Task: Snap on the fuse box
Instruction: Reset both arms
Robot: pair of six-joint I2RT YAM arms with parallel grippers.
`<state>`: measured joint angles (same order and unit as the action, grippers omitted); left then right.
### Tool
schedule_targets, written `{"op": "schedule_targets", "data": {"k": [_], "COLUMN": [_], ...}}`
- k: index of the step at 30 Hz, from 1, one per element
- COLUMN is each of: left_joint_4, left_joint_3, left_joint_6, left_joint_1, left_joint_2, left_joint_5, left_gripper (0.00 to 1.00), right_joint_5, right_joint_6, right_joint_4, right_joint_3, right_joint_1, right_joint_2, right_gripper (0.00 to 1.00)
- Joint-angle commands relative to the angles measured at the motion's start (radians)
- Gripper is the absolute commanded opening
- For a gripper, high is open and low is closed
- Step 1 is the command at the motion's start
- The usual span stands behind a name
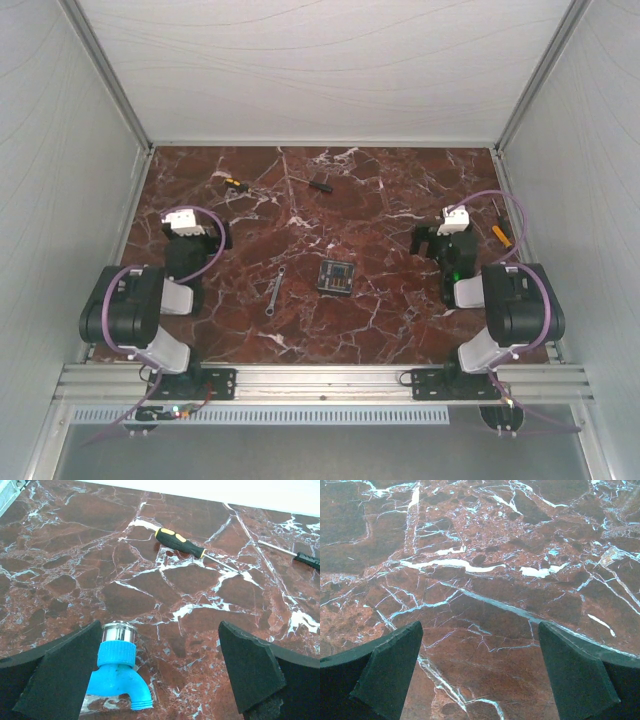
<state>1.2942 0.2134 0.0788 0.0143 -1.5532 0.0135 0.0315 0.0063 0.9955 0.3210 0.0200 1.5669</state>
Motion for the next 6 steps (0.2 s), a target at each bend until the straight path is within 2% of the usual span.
{"op": "schedule_targets", "data": {"k": [1, 6], "left_joint_4": [0.035, 0.041], "left_joint_3": [0.015, 0.009], "left_joint_6": [-0.003, -0.004], "left_joint_1": [0.006, 0.007], "left_joint_2": [0.000, 0.003], "left_joint_5": [-0.030, -0.031], "left_gripper": [1.00, 1.00], "right_joint_5": [0.013, 0.019], "right_joint_6": [0.006, 0.008], "right_joint_4": [0.026, 0.023], "right_joint_3": [0.016, 0.018], "right_joint_1": [-0.005, -0.009], "right_joint_2": [0.004, 0.005], "right_gripper": [0.98, 0.98]}}
